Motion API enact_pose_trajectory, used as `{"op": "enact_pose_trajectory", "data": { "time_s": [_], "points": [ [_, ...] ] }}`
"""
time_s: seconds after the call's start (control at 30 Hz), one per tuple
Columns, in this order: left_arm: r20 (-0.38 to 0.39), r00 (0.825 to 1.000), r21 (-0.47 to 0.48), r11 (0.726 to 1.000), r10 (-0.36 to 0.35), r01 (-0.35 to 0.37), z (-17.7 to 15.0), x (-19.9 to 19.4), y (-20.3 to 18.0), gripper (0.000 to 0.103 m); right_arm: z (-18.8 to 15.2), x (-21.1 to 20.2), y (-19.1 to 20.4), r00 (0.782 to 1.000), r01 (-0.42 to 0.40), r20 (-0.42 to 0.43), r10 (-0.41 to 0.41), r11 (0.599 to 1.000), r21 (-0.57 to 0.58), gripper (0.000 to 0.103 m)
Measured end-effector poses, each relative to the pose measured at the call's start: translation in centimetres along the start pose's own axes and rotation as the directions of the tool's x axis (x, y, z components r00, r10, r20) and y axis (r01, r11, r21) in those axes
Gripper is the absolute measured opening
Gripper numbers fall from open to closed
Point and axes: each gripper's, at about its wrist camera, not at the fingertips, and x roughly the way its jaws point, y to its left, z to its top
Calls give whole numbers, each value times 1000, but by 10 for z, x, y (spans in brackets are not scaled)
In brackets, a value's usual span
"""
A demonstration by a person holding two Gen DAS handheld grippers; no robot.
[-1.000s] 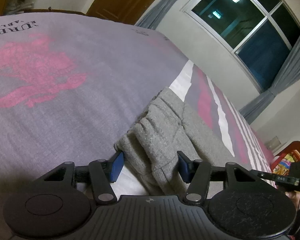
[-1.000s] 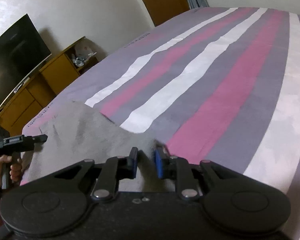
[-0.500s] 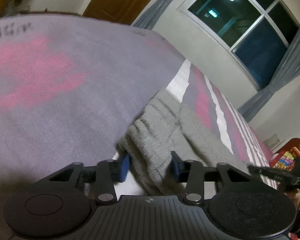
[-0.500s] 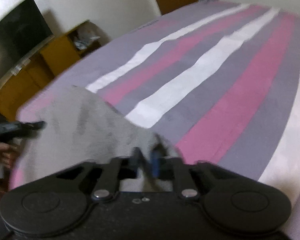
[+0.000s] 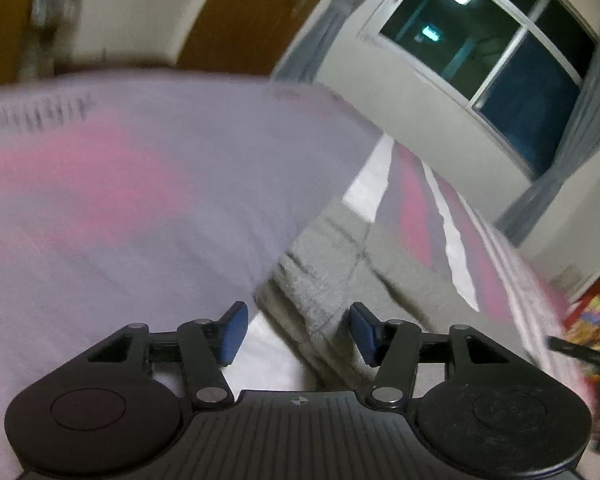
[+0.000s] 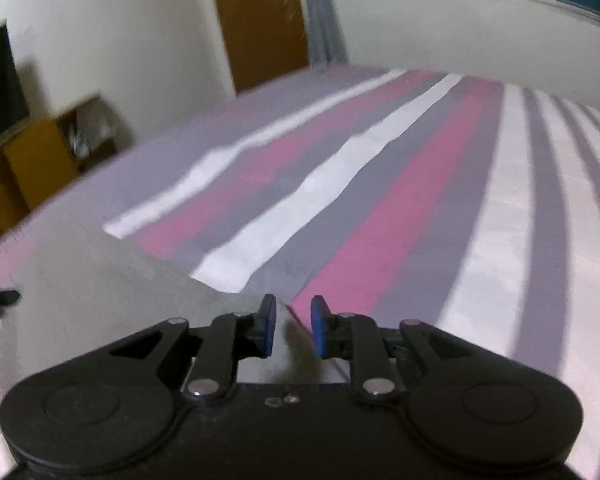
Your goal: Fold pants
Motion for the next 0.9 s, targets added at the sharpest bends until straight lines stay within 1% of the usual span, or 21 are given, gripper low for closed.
{"op": "enact_pose_trajectory", "data": {
  "time_s": [0.03, 0.1, 0.17, 0.2, 0.27, 0.33, 0.4, 0.43, 0.47, 0.5, 0.53, 0.57, 0.6, 0.63, 0.7, 0.73, 0.77, 0.8, 0.83, 0.87, 0.9],
  "points": [
    [25, 1000, 58, 998, 4, -5, 0, -4, -14, 55, -6, -14, 5, 1000, 7, 14, -7, 1000, -15, 20],
    [33, 999, 141, 989, -39, 34, -1, -1, -48, 56, -19, -26, 23, 1000, 2, 22, -1, 999, -33, 25],
    [1, 996, 214, 973, -86, 84, -1, 13, -82, 69, -23, -20, 43, 1000, 15, 11, -14, 998, -53, 37],
    [-10, 995, 248, 964, -94, 94, 0, 23, -97, 71, -21, -13, 55, 1000, 18, 9, -17, 999, -52, 44],
    [-23, 994, 293, 950, -105, 108, 4, 45, -122, 72, -16, 5, 72, 1000, -18, 1, 18, 999, -27, 43],
    [-77, 993, 284, 952, -92, 110, 14, 73, -132, 72, -8, 26, 90, 997, -78, -20, 77, 996, -30, 42],
    [-133, 991, 300, 951, -31, 70, 17, 101, -131, 73, -2, 51, 102, 991, -123, -56, 120, 991, -49, 42],
    [-162, 987, 309, 949, -9, 60, 18, 113, -124, 72, 0, 63, 104, 989, -130, -71, 126, 991, -43, 43],
    [-185, 982, 306, 948, -30, 86, 18, 117, -116, 69, -1, 73, 101, 989, -120, -90, 117, 992, -30, 42],
    [-189, 981, 310, 945, -46, 104, 20, 116, -112, 63, -2, 83, 94, 991, -79, -110, 76, 997, -23, 42],
    [-188, 981, 333, 937, -38, 100, 21, 113, -107, 50, -2, 88, 83, 993, -30, -114, 27, 999, -22, 33],
    [-185, 982, 341, 935, -39, 102, 22, 108, -102, 45, -3, 88, 63, 994, -48, -101, 51, 998, 34, 26],
    [-184, 981, 330, 937, -58, 117, 21, 102, -95, 45, -4, 85, 46, 991, -77, -99, 87, 992, 99, 11],
    [-184, 980, 326, 937, -70, 128, 23, 97, -89, 45, -6, 81, 31, 989, -92, -100, 105, 987, 133, 0],
    [-171, 982, 334, 934, -73, 128, 22, 84, -84, 45, -15, 65, 5, 994, -58, -88, 71, 987, 147, 0],
    [-169, 983, 317, 940, -76, 128, 26, 79, -85, 45, -19, 54, -8, 994, -57, -80, 71, 983, 172, 0],
    [-160, 985, 306, 945, -66, 114, 26, 71, -87, 53, -24, 41, -24, 995, -49, -70, 65, 976, 212, 0],
    [-142, 988, 303, 948, -56, 97, 26, 62, -90, 64, -27, 29, -33, 998, -23, -57, 38, 972, 235, 0],
    [-107, 993, 313, 946, -51, 82, 23, 52, -94, 87, -29, 14, -38, 999, 35, -42, -25, 968, 248, 13],
    [-73, 996, 343, 936, -51, 73, 17, 43, -103, 92, -30, -2, -41, 997, 77, -17, -75, 963, 257, 27],
    [-65, 996, 374, 924, -60, 80, 13, 38, -111, 92, -32, -17, -39, 997, 63, 18, -70, 962, 265, 35]
  ]
}}
